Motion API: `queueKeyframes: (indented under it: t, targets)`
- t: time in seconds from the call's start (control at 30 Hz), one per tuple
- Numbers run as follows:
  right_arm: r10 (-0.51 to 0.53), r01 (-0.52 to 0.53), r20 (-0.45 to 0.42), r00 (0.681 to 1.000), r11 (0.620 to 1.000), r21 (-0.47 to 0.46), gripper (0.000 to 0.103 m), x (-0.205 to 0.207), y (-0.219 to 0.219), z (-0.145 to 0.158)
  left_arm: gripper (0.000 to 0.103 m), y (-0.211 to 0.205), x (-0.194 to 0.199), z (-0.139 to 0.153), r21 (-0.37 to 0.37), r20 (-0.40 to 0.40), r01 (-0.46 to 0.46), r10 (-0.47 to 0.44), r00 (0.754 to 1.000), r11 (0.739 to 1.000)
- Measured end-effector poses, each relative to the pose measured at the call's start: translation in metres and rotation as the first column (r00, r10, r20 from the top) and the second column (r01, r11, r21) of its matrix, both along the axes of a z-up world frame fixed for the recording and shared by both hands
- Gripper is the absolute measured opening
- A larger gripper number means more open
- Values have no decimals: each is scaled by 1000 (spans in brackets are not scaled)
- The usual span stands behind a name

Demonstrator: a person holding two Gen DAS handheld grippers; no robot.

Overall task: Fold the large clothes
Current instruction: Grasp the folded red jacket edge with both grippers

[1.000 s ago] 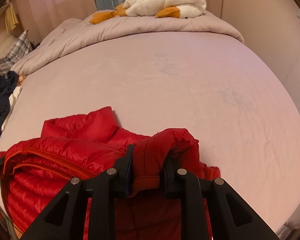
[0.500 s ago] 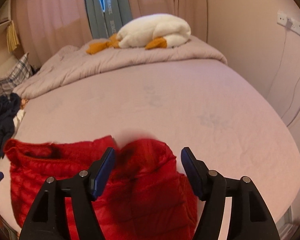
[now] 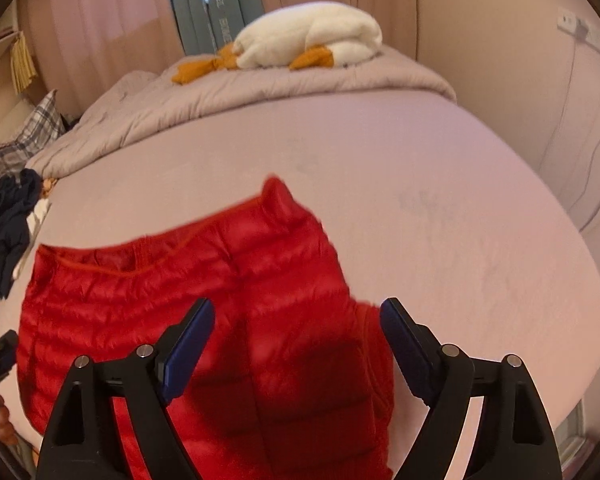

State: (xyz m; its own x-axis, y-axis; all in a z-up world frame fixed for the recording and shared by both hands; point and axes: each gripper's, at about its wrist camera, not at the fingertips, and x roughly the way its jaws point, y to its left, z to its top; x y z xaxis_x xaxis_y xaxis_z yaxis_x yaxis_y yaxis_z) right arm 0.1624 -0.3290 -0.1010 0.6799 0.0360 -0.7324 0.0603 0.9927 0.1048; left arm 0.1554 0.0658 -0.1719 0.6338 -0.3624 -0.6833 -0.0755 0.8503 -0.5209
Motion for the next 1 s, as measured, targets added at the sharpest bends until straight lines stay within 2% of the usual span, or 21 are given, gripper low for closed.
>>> queueKeyframes:
  t: [0.1, 0.17, 0.2, 0.23, 0.27, 0.3, 0.37, 0.4, 0.43, 0.5, 0.7, 0.8, 1.0]
  targets:
    - [-14, 15, -38, 999, 999, 31, 84, 1, -6, -11, 78, -2, 2, -8, -30, -19, 9, -10, 1000, 1000]
    - [-9, 12, -54, 999, 999, 50, 84, 0, -6, -16, 68, -4, 2, -13, -8, -32, -5, 5, 999, 1000]
    - [-9, 12, -64, 998, 998, 55, 84, 1, -6, -20, 55, -5, 3, -15, 7, -41, -9, 9, 999, 1000]
    - [-9, 13, -69, 998, 998, 60, 78, 1, -6, -23, 45, -6, 3, -17, 25, -51, -18, 19, 999, 1000]
    - [-4, 9, -74, 997, 998, 66, 62, 1, -6, -25, 42, -5, 3, -19, 26, -54, -21, 23, 998, 999]
    - [1, 6, -86, 996, 997, 79, 56, 2, -6, -28, 37, -4, 2, -20, 18, -54, -27, 28, 998, 999]
    - [-14, 20, -92, 996, 998, 66, 29, 1, -5, -29, 28, 0, -1, -17, -2, -43, -36, 36, 998, 999]
    - [-19, 24, -91, 996, 998, 53, 22, 0, -5, -28, 18, 0, -4, -14, 0, -32, -40, 40, 999, 999]
    - [-19, 24, -83, 996, 998, 57, 16, 0, -4, -26, 14, 0, -7, -8, 0, -15, -40, 40, 999, 999]
    - [-17, 21, -56, 998, 997, 72, 9, -3, -4, -17, 14, 0, -13, 3, 4, 13, -47, 47, 999, 999]
    - [3, -7, 50, 999, 997, 78, 7, -13, 1, 13, 13, 4, -26, 27, 17, 93, -68, 66, 993, 998]
    - [4, -7, 53, 999, 999, 54, 7, -9, 3, 11, 13, 4, -24, 15, 51, 52, -69, 66, 996, 996]
    - [-35, 35, -52, 998, 999, 2, 7, 7, 5, -23, 18, 4, -16, -15, 54, -31, -65, 67, 997, 996]
